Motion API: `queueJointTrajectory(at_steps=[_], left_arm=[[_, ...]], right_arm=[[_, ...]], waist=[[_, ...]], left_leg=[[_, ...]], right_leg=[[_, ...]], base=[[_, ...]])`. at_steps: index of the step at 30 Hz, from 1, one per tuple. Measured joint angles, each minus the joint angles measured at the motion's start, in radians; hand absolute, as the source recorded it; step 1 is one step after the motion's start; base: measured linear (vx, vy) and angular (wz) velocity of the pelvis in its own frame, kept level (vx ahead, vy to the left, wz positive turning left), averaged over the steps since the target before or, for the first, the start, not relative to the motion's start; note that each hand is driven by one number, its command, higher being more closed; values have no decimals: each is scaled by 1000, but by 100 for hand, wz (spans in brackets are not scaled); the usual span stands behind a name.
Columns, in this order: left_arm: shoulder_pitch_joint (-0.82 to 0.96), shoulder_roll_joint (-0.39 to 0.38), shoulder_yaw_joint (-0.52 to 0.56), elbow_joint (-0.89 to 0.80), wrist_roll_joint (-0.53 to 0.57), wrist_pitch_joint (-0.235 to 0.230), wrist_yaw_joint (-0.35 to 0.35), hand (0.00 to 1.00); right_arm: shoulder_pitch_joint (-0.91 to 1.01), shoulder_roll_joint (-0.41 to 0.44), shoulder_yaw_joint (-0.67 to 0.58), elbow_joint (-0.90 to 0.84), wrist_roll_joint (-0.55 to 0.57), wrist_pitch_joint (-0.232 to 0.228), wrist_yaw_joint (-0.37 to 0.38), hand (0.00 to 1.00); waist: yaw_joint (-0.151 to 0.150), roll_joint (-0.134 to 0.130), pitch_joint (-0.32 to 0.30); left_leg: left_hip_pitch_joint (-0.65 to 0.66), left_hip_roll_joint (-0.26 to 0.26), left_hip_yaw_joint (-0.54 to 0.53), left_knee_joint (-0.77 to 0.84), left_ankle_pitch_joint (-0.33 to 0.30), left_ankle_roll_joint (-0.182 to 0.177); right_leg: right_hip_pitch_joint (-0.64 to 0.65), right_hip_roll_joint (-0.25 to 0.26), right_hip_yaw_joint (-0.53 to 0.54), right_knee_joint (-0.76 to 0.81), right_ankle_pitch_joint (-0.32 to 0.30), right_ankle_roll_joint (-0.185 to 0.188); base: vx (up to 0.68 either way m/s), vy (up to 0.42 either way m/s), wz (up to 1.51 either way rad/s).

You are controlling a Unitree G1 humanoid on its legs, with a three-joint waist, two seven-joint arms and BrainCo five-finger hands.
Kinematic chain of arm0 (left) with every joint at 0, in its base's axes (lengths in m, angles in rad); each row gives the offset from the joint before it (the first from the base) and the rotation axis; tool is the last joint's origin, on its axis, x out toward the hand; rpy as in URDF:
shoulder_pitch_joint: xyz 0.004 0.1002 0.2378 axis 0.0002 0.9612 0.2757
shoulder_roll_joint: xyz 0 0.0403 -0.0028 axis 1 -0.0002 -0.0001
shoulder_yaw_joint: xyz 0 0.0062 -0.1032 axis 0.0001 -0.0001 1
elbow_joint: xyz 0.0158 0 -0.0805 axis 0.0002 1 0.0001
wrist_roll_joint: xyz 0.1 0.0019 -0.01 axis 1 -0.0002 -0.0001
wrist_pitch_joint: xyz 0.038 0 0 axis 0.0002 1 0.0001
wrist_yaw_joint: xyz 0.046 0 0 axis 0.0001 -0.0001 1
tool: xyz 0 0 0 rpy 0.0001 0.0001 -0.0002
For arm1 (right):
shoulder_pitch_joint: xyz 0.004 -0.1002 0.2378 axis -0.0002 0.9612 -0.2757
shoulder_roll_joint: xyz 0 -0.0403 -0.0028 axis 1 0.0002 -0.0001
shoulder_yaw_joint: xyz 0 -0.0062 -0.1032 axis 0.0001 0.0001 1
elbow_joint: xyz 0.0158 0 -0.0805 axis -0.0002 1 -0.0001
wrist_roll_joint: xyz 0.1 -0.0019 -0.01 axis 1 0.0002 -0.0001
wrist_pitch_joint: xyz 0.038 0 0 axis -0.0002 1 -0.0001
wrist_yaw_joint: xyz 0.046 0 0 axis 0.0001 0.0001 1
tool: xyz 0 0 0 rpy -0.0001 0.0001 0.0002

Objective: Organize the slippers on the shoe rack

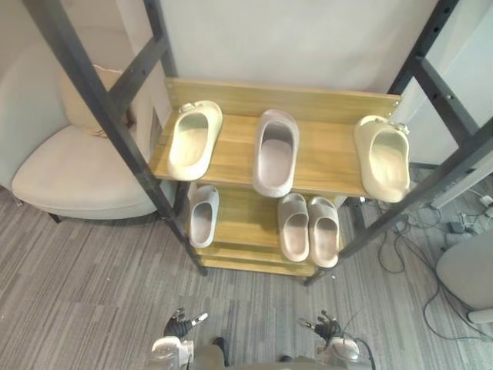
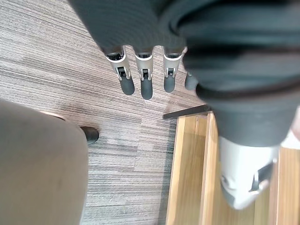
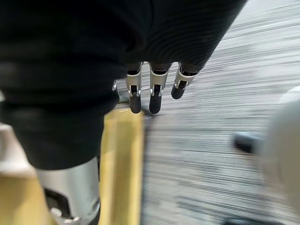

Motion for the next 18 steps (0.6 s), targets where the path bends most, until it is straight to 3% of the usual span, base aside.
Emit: queueJointTrajectory(at_steps=[4,12,18], left_arm=[[17,0,-3,0,-1,-4,28,0],[24,16,-56,22,2,-21,35,0],[25,18,-58,22,3,-27,25,0]], right_arm=[[134,10,96,-421,-85,-67,-6,0],[178,3,73,-681,-157,-97,-33,0],[23,-1,1,-761,-201,-106,-98,0]], waist=[[0,-17,-31],[-12,-14,-41],[-1,-11,-40]], left_leg=[[31,6,10,-65,38,-1],[69,-3,24,-121,61,9],[72,-10,15,-125,68,14]], right_leg=[[7,18,19,-41,34,-6],[22,21,44,-76,57,2],[40,23,36,-97,75,4]], base=[[-68,-29,-10],[-33,9,-9],[3,-5,4]])
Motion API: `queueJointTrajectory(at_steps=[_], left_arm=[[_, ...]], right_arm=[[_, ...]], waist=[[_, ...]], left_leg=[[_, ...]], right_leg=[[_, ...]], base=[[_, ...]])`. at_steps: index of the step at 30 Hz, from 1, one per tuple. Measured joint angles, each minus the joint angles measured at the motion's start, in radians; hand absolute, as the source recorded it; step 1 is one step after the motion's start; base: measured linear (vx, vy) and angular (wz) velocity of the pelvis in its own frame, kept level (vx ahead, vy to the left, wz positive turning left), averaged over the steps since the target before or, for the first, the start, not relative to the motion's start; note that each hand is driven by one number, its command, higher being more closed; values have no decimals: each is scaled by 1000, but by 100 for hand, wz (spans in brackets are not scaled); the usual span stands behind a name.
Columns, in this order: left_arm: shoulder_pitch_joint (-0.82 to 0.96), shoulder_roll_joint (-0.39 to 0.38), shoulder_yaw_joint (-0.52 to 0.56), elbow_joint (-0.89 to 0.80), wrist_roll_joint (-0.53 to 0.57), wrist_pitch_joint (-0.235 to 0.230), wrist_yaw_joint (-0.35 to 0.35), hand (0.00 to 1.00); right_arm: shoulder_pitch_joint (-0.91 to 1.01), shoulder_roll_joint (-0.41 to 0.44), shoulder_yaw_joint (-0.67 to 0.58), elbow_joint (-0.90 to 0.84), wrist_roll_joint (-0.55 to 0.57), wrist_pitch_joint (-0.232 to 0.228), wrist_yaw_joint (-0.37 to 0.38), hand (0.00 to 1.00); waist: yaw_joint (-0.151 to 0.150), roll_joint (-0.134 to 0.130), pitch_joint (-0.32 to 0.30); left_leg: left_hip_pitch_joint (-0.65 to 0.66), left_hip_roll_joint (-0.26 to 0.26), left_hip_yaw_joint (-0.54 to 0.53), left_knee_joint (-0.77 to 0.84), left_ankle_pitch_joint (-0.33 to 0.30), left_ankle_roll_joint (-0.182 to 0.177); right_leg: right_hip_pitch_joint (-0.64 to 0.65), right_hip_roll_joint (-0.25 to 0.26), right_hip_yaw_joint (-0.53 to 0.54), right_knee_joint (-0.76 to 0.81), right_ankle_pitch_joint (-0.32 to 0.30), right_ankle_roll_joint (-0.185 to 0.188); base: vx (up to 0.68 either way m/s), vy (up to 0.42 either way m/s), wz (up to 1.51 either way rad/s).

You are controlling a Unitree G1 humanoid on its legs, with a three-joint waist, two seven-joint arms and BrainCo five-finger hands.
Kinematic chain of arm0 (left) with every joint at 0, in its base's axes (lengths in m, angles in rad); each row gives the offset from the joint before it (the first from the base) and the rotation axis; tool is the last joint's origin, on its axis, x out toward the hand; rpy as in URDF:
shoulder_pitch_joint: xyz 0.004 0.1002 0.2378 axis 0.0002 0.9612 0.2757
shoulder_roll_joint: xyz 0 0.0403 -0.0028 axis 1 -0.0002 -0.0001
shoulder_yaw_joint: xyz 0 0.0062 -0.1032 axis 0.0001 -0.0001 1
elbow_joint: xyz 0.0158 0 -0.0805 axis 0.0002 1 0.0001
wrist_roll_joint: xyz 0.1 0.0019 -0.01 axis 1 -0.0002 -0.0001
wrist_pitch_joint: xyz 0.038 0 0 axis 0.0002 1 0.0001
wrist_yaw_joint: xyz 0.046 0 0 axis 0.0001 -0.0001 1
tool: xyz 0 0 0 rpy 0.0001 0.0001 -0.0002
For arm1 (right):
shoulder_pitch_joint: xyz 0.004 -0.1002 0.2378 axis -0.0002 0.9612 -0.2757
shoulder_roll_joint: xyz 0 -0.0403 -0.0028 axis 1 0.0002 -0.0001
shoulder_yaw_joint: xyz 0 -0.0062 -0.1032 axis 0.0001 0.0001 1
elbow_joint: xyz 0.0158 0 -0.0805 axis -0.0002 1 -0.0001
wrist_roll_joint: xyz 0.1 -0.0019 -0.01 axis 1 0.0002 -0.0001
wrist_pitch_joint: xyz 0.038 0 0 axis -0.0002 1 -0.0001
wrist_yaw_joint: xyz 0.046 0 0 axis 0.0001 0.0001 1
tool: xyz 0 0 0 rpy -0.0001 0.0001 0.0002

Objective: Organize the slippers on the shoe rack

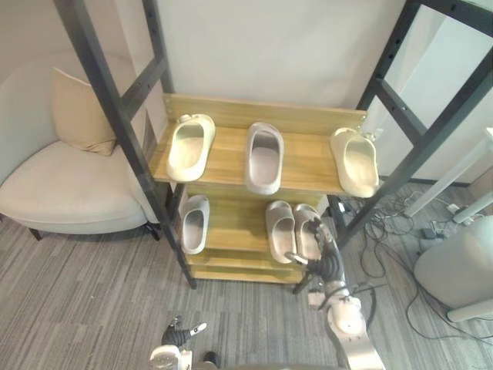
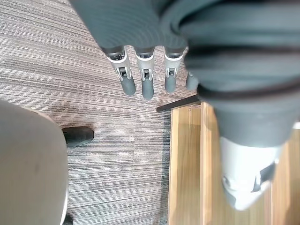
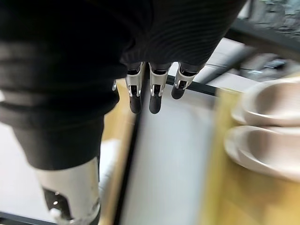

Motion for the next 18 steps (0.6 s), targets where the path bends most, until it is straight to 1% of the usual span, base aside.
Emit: queueJointTrajectory(at_steps=[2,4,5,8,10,12,15,17,18], left_arm=[[0,-1,0,0,0,-10,-9,0],[0,-3,2,-7,0,-13,-13,0],[-1,-7,3,-11,0,-15,-14,0],[0,-13,5,-23,0,-15,-15,0],[1,-15,13,-30,0,-15,-17,0],[0,-15,14,-39,0,-15,-17,0],[0,-15,16,-59,-1,-16,-20,0],[0,-15,21,-74,-1,-16,-24,0],[0,-14,21,-75,-2,-16,-24,0]], right_arm=[[-70,-8,-39,-6,-34,0,-29,0],[-153,-35,-58,-6,-36,1,-65,0],[-196,-48,-66,-4,-38,1,-81,0],[-304,-70,-86,12,-43,3,-114,0],[-370,-87,-87,65,-43,7,-131,0],[-436,-88,-97,124,-40,23,-146,0],[-500,-94,-125,195,-32,34,-172,0],[-549,-118,-123,251,-32,49,-174,0],[-578,-124,-124,284,-32,59,-176,0]], waist=[[6,4,2],[16,5,3],[23,10,7],[29,18,16],[35,14,20],[46,13,22],[58,6,34],[72,0,39],[73,0,40]], left_leg=[[2,-4,-12,-3,2,2],[1,-7,-20,-14,10,0],[1,-8,-22,-17,12,1],[2,-11,-43,-37,25,2],[-1,-11,-49,-45,30,2],[-9,-12,-53,-45,30,2],[-19,-17,-76,-45,30,2],[-34,-17,-83,-45,31,1],[-40,-19,-90,-45,32,2]], right_leg=[[7,0,-5,-4,0,0],[6,1,-8,-6,0,1],[5,1,-10,-6,0,1],[8,1,-30,-10,-1,1],[7,3,-36,-13,-1,2],[7,2,-42,-16,-1,2],[6,-1,-56,-16,-9,7],[-1,0,-55,-16,-9,7],[-2,-1,-55,-16,-9,7]], base=[[8,-12,15],[8,-13,13],[3,-18,8],[-1,-23,18],[0,-19,12],[8,-23,8],[5,-20,21],[27,-20,16],[39,-18,21]])
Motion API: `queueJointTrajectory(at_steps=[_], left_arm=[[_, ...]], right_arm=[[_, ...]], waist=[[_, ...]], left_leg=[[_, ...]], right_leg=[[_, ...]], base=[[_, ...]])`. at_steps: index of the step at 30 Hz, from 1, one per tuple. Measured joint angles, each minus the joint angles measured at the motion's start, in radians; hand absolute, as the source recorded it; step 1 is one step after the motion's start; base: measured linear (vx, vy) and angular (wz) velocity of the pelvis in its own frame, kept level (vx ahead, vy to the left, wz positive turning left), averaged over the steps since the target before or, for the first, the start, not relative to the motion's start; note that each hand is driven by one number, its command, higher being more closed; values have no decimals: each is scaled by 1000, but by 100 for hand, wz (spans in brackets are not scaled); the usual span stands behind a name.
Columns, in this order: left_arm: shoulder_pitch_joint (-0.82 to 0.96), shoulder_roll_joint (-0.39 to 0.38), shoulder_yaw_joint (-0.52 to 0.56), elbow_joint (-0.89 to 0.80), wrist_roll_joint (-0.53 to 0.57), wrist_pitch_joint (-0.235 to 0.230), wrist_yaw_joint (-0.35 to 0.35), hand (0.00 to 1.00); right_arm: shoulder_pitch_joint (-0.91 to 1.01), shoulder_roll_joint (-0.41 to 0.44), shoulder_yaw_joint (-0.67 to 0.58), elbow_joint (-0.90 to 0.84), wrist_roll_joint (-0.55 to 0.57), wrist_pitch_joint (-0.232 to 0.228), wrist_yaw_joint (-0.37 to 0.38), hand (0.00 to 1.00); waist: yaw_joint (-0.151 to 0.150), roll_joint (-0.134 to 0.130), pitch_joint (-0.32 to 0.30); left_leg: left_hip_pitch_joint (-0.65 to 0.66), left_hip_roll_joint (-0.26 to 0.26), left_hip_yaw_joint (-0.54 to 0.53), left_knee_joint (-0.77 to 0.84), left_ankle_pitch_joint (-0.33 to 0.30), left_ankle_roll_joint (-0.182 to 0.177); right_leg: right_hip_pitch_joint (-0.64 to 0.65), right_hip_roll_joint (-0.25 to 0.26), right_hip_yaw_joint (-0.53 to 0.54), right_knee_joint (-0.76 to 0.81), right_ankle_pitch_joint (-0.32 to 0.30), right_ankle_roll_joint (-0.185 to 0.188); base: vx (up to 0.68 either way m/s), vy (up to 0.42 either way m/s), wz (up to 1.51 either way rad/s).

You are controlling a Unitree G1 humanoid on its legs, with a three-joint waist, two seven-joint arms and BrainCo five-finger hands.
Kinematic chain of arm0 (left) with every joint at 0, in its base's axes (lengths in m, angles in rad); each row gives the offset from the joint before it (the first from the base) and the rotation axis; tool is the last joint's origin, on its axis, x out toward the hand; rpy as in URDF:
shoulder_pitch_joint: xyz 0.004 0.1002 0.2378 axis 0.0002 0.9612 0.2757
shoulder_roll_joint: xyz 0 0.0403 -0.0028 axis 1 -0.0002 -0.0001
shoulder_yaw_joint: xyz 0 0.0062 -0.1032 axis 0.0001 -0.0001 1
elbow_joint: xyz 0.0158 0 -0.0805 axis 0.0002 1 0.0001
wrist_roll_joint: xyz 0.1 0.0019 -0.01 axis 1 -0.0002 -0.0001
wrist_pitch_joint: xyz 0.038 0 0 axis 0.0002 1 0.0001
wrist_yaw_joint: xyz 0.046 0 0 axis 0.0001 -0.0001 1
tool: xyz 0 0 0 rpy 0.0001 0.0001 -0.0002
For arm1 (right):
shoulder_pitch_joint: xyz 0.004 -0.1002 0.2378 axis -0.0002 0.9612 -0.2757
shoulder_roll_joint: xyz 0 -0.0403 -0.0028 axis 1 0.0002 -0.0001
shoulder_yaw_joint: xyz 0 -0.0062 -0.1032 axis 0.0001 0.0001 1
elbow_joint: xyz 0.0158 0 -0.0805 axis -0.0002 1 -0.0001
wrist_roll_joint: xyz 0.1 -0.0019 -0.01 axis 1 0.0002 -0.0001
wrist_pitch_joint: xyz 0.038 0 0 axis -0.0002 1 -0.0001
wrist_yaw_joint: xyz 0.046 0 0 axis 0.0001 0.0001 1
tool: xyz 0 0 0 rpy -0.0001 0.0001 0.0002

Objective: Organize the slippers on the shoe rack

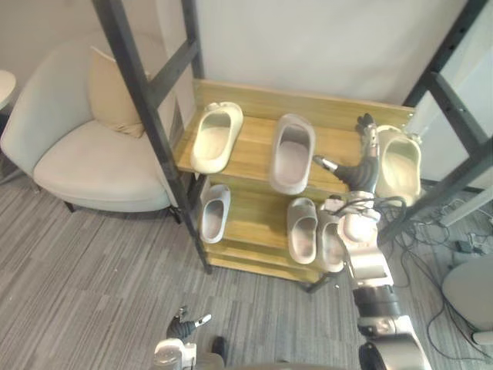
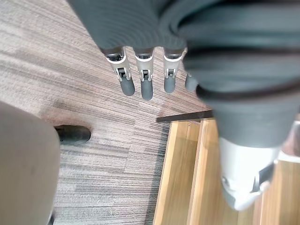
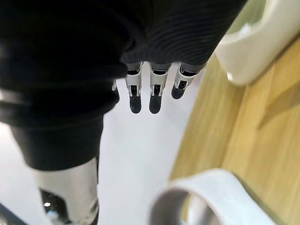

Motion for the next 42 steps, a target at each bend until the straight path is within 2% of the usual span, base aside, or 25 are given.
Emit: queueJointTrajectory(at_steps=[4,10,14,20,34,41,42], left_arm=[[0,1,0,-16,-1,0,1,0],[0,4,-1,-33,-8,-3,4,0],[-5,14,-2,-40,-33,-5,11,0],[-14,16,-4,-40,-52,-6,18,0],[-14,22,-27,-40,-72,-5,20,0],[-14,23,-38,-40,-79,-5,20,0],[-14,23,-38,-40,-80,-5,20,0]], right_arm=[[-87,-4,1,88,0,32,-12,0],[-203,-7,1,192,0,57,-16,0],[-271,-9,1,250,0,83,-16,0],[-360,-13,1,308,0,118,-16,0],[-363,-13,-38,310,-1,129,-11,0],[-357,-12,-37,344,-9,136,28,0],[-357,-12,-37,346,-16,136,31,100]], waist=[[6,-5,12],[7,-7,33],[10,-23,53],[12,-23,69],[7,-19,74],[6,-17,75],[6,-17,75]], left_leg=[[-3,-1,-13,0,0,0],[-19,7,-15,1,0,0],[-21,8,-14,6,-1,0],[-42,10,-10,21,-5,-1],[-38,10,10,21,-5,-1],[-34,9,24,21,-5,-1],[-33,8,26,21,-5,-1]], right_leg=[[4,-1,5,3,0,0],[-25,-3,25,31,0,0],[-24,-4,33,32,0,0],[-38,-4,50,34,0,0],[-54,-9,78,53,0,0],[-56,-12,94,53,0,0],[-56,-12,97,53,0,0]], base=[[29,-10,15],[-2,-2,1],[0,0,0],[-27,-8,-2],[-11,-2,-4],[-29,-6,-5],[-27,-5,-6]])
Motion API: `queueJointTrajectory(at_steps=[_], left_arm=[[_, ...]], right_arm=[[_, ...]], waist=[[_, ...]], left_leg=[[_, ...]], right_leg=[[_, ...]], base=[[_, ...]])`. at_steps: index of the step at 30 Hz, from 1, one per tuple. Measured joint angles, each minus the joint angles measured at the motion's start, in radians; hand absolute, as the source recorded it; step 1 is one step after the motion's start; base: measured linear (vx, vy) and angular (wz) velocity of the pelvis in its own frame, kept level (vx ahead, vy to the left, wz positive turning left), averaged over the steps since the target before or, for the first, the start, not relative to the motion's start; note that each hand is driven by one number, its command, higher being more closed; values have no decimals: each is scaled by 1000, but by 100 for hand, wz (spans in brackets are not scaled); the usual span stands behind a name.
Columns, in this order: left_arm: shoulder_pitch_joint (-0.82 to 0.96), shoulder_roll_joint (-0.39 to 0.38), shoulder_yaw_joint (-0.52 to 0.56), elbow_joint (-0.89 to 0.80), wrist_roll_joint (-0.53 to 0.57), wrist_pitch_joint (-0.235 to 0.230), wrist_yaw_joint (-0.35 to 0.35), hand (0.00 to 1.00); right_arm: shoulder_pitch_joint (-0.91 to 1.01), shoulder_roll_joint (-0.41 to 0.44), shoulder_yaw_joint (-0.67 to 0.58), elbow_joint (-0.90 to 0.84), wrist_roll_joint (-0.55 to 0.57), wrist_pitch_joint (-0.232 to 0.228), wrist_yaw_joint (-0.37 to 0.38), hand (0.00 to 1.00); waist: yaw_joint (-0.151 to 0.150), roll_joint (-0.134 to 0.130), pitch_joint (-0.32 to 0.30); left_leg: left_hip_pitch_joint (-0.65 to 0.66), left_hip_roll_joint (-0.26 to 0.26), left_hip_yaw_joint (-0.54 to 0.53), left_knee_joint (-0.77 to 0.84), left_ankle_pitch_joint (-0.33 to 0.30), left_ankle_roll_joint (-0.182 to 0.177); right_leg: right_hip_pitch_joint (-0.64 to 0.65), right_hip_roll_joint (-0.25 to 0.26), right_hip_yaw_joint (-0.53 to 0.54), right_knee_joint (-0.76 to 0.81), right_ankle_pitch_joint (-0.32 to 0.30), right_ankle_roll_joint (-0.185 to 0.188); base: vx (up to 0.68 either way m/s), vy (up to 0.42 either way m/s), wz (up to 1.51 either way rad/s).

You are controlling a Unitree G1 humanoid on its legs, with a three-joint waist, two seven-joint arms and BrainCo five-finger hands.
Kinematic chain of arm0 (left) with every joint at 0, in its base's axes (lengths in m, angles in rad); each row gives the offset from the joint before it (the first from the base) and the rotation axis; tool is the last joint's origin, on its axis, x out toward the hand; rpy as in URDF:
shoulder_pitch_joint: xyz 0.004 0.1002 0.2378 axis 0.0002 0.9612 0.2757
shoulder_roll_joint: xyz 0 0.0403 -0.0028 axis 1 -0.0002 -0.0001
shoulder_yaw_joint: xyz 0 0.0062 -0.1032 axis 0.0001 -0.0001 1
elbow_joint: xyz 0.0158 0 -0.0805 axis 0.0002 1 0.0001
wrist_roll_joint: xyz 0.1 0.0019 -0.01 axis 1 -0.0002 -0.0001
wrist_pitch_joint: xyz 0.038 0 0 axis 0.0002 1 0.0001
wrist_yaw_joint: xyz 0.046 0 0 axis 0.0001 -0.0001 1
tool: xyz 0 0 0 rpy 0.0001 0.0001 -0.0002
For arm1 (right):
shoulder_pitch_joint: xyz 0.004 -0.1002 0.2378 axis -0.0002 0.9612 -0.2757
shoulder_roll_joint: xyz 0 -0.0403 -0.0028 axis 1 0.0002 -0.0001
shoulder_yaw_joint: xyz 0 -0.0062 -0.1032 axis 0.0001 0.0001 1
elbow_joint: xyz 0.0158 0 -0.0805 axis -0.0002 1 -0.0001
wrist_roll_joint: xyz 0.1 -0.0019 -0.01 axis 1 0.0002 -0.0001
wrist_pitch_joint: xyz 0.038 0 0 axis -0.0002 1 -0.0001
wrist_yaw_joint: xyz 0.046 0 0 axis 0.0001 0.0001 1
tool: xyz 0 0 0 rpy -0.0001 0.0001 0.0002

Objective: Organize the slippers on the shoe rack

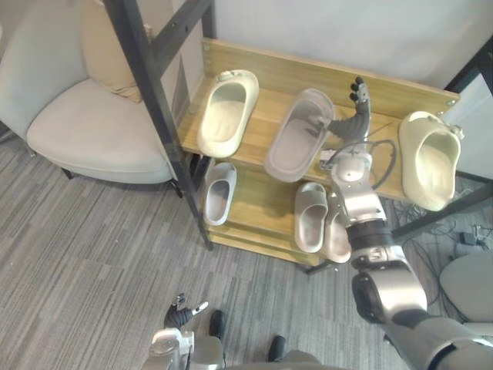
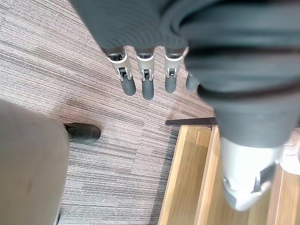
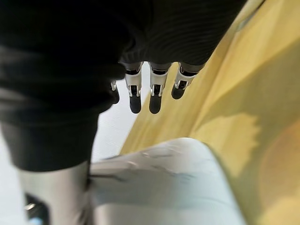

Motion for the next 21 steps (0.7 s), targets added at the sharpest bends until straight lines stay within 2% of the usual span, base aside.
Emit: queueJointTrajectory(at_steps=[7,12,21], left_arm=[[0,1,-1,2,-1,-1,-1,0],[0,3,-1,3,-2,-5,-4,0],[-8,9,1,7,-23,-11,-5,0]], right_arm=[[-27,-2,20,65,-26,-10,27,100],[-85,-38,40,125,-24,-20,42,100],[-129,-59,52,188,24,-47,61,100]], waist=[[1,0,0],[1,-1,1],[1,-17,18]], left_leg=[[8,-1,16,-4,1,1],[3,-2,16,-17,11,3],[-2,-2,6,-22,18,4]], right_leg=[[-3,0,13,1,0,0],[-14,1,12,1,0,0],[-14,2,5,0,-1,-1]], base=[[-29,-5,-8],[-24,-9,-2],[-29,-8,3]])
